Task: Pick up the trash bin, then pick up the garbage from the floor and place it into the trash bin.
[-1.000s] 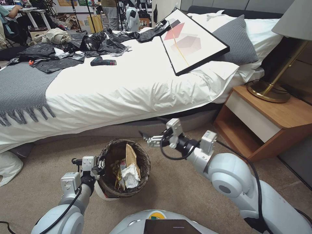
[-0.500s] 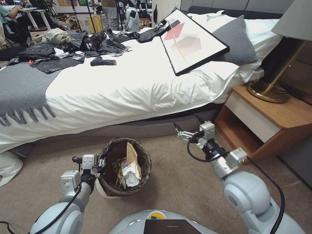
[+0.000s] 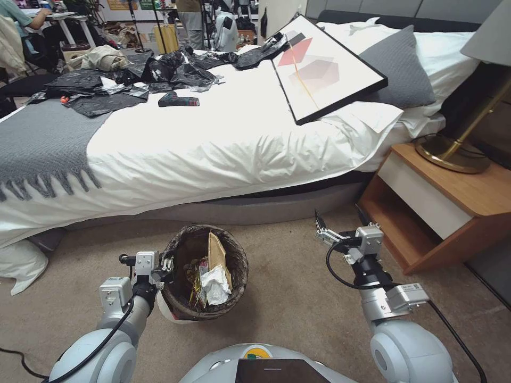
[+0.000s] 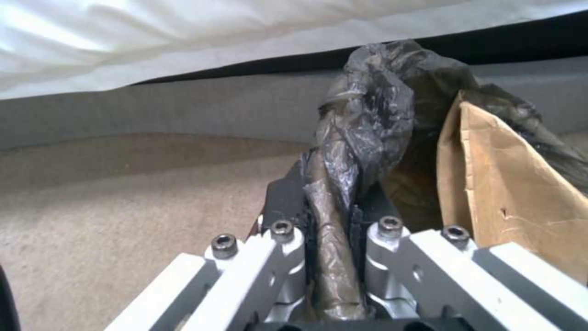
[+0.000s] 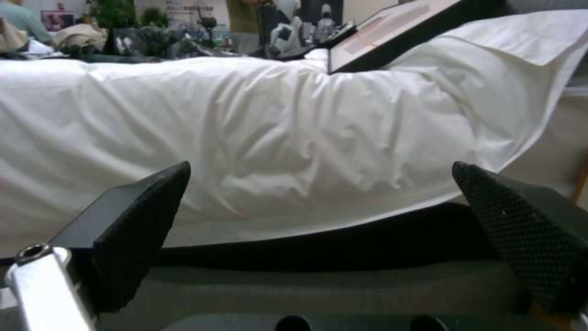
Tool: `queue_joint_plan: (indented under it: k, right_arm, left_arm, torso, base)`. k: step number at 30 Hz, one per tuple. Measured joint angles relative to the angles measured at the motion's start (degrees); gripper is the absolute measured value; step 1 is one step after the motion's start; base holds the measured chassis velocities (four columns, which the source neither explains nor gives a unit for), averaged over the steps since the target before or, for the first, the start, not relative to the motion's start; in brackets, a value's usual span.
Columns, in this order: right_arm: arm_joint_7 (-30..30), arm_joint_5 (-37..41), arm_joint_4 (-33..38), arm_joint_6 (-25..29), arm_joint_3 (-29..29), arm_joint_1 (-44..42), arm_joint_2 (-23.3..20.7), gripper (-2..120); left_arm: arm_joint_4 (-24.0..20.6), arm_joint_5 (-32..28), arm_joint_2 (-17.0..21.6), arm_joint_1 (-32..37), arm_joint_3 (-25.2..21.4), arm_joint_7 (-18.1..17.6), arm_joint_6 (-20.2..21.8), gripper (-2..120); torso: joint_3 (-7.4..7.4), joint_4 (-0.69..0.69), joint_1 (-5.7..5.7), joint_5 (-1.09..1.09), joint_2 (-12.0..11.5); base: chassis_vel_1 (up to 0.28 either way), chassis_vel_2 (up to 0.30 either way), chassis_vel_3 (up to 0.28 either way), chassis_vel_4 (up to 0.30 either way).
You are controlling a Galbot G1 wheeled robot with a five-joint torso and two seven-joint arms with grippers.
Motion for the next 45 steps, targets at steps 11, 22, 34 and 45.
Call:
queue_joint_plan:
  k: [11, 22, 34, 45]
  right_arm:
    - [0.09, 0.48, 0.16, -0.14, 0.0, -0.34, 0.2, 100]
    - [1.64, 0.64, 0.02, -1.36, -0.2, -0.48, 0.64, 100]
    - [1.62, 0.62, -0.42, -0.72, 0.36, -0.66, 0.76, 100]
    - [1.61, 0.65, -0.77, -0.39, 0.01, -0.87, 0.68, 100]
  left_arm:
    - [0.0, 0.85, -1.06, -0.43, -0.14, 0.5, -0.01, 7]
    - [0.0, 1.82, -1.74, -0.52, -0.09, 0.66, 0.27, 7]
    - [0.0, 1.71, -1.73, -0.21, -0.06, 0.75, 0.37, 7]
    - [0.0, 1.72, -1.76, 0.36, -0.11, 0.77, 0.37, 7]
  torso:
    - [0.0, 0.0, 0.0, 0.01, 0.0]
    - [0.0, -0.01, 0.0, 0.01, 0.0]
    - [0.01, -0.01, 0.0, 0.01, 0.0]
    - [0.0, -0.01, 0.0, 0.01, 0.0]
  base:
    - [0.055, 0.059, 0.057, 0.057]
    - [0.066, 0.057, 0.065, 0.069]
    - [0.071, 0.071, 0.07, 0.068]
    - [0.076, 0.076, 0.068, 0.077]
